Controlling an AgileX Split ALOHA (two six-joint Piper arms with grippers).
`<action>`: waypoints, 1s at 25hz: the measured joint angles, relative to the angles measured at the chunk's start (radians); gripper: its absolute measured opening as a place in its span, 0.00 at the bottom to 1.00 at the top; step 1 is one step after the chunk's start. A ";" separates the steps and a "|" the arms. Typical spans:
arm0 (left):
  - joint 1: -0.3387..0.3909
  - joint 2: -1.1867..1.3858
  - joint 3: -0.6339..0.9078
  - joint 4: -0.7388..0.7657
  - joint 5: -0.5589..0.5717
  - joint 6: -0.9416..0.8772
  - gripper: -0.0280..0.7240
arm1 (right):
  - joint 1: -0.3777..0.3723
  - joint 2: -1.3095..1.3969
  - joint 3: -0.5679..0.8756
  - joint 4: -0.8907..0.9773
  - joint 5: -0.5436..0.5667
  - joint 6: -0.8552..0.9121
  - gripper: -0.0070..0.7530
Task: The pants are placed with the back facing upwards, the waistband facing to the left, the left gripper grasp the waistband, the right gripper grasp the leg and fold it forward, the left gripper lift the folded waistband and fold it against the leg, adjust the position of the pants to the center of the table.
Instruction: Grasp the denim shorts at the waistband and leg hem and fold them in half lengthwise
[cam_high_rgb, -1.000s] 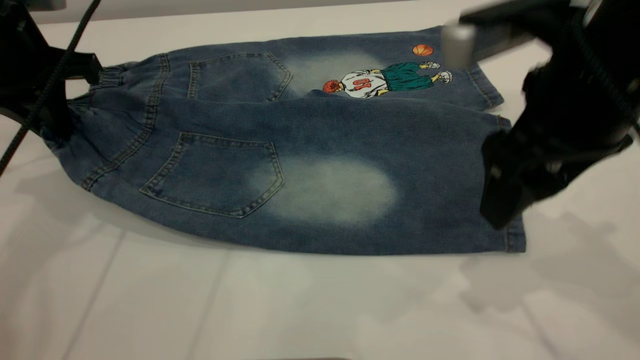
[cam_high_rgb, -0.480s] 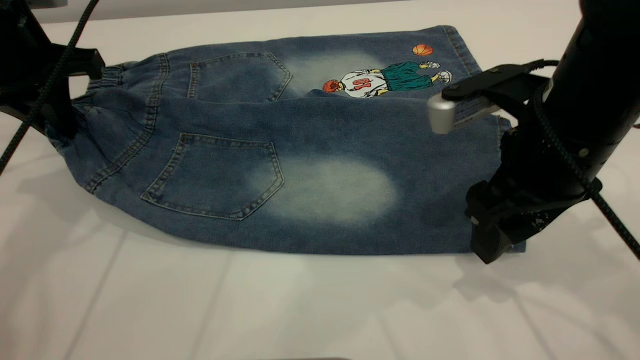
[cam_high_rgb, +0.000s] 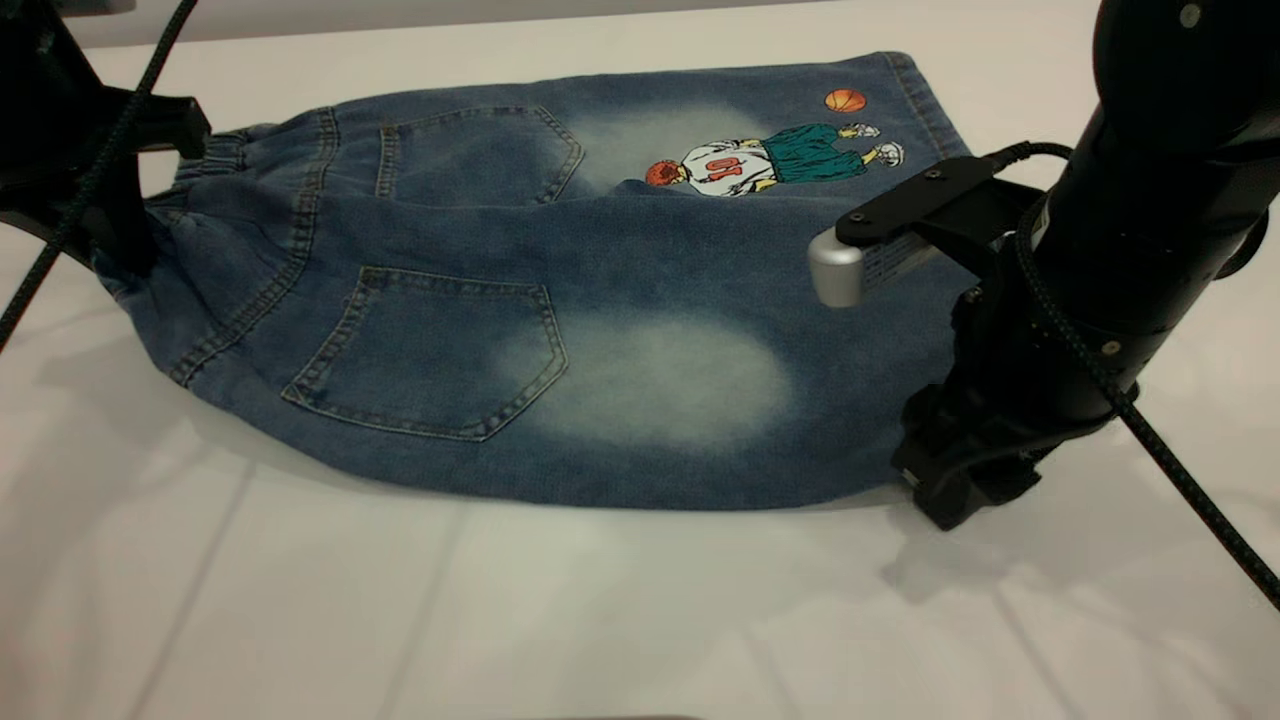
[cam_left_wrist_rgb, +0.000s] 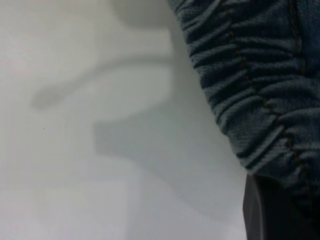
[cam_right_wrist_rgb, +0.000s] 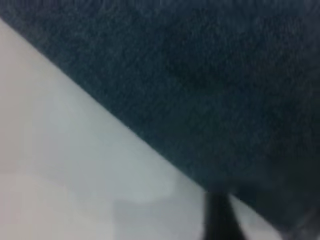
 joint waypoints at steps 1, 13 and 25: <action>0.000 0.000 0.000 0.000 0.000 0.000 0.15 | 0.000 0.002 0.000 -0.008 -0.008 0.000 0.38; 0.000 0.000 -0.064 -0.001 0.117 0.000 0.15 | -0.039 -0.122 0.003 -0.039 0.042 0.000 0.06; 0.000 0.000 -0.283 -0.056 0.299 0.001 0.15 | -0.190 -0.347 -0.175 -0.040 0.190 -0.003 0.06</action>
